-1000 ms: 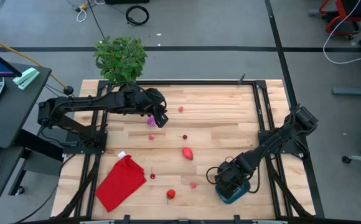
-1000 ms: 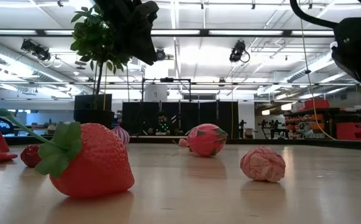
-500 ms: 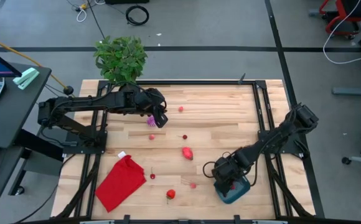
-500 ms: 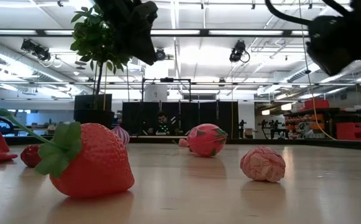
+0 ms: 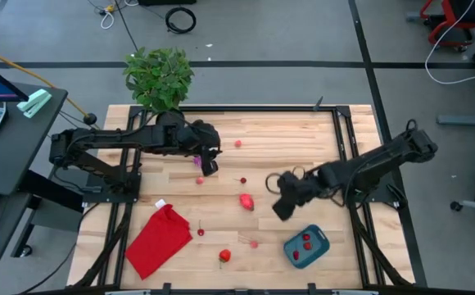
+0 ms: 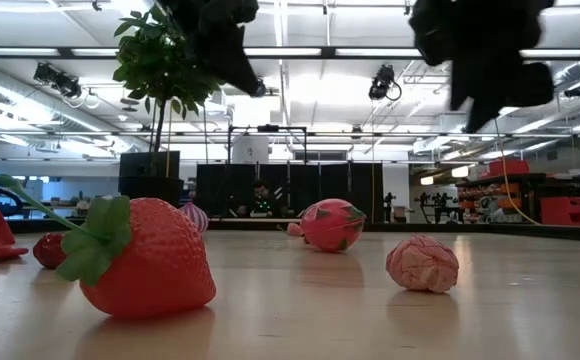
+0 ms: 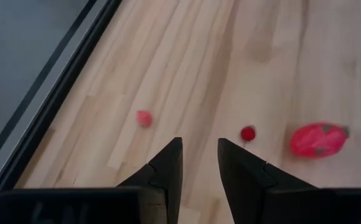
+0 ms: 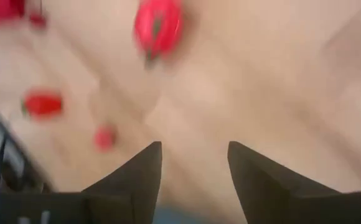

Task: Pick and placing Produce into tupperware
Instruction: Put the dragon fruit into the bin

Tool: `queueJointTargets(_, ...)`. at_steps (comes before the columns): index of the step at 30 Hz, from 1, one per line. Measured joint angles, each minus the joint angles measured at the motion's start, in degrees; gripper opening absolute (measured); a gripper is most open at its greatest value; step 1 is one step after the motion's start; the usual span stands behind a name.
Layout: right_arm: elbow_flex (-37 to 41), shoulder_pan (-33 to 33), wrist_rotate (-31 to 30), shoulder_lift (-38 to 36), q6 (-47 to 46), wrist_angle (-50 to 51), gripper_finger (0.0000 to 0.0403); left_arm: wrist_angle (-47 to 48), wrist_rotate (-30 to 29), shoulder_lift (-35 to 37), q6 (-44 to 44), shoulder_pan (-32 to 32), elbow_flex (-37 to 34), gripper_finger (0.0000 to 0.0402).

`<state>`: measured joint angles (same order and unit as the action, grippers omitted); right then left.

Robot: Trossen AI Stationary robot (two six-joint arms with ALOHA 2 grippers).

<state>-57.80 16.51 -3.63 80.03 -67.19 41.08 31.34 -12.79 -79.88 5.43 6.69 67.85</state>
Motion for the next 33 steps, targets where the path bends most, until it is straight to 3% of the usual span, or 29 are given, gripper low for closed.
queueJointTargets(5, 0.00, -5.26, -5.58, -1.83, 2.91, 0.00, 0.0192, -5.58, 0.84, 0.00, 1.19, -0.56, 0.00, 0.0107)
queueJointTargets(12, 0.00, -9.60, -5.82, -1.97, 9.20, 0.03, 0.0191, -6.09, 15.52, -1.85, -5.76, -1.38, 0.00, 0.0108)
queueJointTargets(17, 0.00, -11.44, -5.77, -2.01, 12.78, 0.55, 0.0192, -7.40, 19.93, -7.30, -12.15, -4.84, 0.04, 0.0116)
queueJointTargets(24, 0.00, -14.78, -5.81, -2.01, 16.06, 2.74, 0.0193, -12.83, 23.29, -16.79, -19.57, -9.31, -0.04, 0.0195)
queueJointTargets(28, 0.00, -16.79, -5.79, -2.01, 17.07, 2.74, 0.0192, -19.26, 27.00, -18.56, -25.80, -9.58, 0.02, 0.0246)
queueJointTargets(33, 0.00, -18.67, -5.81, -2.01, 19.42, 2.87, 0.0192, -19.88, 28.64, -20.15, -28.32, -9.54, 0.13, 0.0287)
